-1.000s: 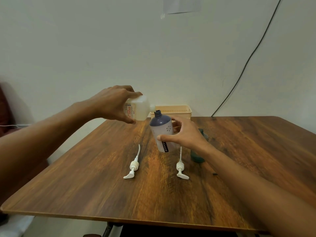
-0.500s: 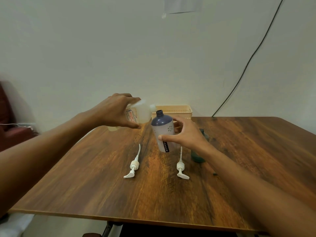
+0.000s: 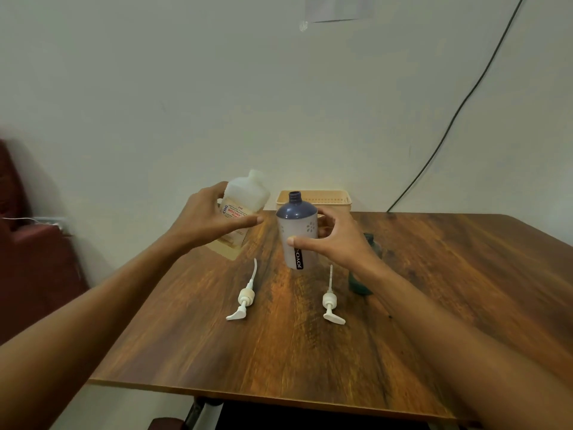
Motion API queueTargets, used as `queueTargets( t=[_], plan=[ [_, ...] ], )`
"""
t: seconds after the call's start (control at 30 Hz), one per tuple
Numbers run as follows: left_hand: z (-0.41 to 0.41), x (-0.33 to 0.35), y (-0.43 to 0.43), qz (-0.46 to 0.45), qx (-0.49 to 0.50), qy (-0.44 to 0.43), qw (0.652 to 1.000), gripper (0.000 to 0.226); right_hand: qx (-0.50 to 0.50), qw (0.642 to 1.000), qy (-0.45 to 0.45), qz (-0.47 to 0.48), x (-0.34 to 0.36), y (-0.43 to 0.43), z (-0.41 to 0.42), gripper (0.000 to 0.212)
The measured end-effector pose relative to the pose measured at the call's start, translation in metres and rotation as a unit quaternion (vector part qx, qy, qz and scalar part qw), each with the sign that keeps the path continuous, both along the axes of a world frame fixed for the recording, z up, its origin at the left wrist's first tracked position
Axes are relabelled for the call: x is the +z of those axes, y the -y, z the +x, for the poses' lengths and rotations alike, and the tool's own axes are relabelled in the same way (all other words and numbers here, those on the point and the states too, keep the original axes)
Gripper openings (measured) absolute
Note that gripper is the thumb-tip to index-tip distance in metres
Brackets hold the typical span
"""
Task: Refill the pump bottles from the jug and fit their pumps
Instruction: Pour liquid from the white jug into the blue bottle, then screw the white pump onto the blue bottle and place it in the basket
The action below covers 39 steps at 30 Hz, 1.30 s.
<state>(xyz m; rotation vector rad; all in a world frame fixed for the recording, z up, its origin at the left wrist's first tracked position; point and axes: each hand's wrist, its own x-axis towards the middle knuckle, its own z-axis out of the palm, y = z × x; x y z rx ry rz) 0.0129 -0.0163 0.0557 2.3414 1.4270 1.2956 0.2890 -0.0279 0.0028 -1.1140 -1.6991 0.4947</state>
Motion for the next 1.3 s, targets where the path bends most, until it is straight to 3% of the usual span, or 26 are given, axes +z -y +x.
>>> queueTargets(
  t=[0.27,0.53,0.83,1.17,1.3],
  plan=[
    [-0.004,-0.016,0.003,-0.049,0.017,0.095,0.994,0.077,-0.015,1.000,-0.002,0.006,-0.003,-0.003,0.000,0.083],
    [-0.020,-0.037,-0.006,-0.078,0.049,0.106,0.990,0.095,-0.010,1.000,-0.008,0.003,-0.006,-0.003,0.000,0.084],
    [-0.042,-0.074,-0.015,-0.147,0.065,0.143,0.976,0.071,-0.013,1.000,-0.021,0.003,-0.008,0.002,0.000,0.076],
    [-0.050,-0.087,-0.007,-0.173,0.084,0.157,0.969,0.070,-0.012,1.000,-0.019,-0.006,-0.008,0.004,0.001,0.062],
    [-0.051,-0.090,-0.006,-0.173,0.090,0.147,0.970,0.084,-0.015,1.000,-0.022,-0.009,-0.008,0.006,0.002,0.060]
  ],
)
